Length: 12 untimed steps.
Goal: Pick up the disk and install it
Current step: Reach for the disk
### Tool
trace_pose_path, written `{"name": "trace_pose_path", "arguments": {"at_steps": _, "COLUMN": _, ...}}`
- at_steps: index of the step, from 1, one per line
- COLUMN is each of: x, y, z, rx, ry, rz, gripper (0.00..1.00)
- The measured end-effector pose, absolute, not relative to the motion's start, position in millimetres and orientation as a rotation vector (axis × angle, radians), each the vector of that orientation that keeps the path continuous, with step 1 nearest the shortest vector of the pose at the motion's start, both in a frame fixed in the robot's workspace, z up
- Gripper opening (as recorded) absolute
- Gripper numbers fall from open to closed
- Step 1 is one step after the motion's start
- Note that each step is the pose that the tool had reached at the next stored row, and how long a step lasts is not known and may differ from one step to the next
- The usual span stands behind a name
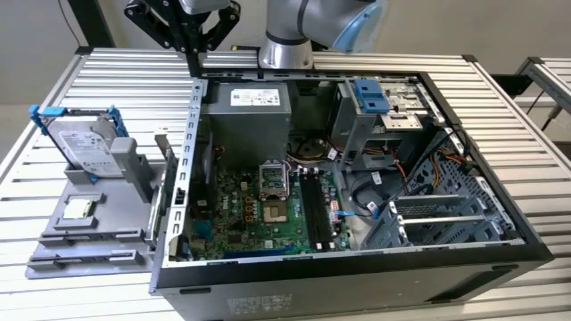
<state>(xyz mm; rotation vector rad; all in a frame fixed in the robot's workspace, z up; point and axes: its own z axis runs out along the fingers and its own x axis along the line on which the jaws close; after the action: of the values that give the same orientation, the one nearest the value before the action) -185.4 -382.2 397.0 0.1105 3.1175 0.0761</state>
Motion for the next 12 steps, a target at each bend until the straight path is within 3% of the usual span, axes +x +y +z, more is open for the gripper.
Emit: {"name": "trace_pose_path", "arguments": {"at_steps": 12, "x": -213, "y": -369, "z": 397, "rx": 0.110, "ry": 3.118, "rz": 0.076, "gripper": 0.00}}
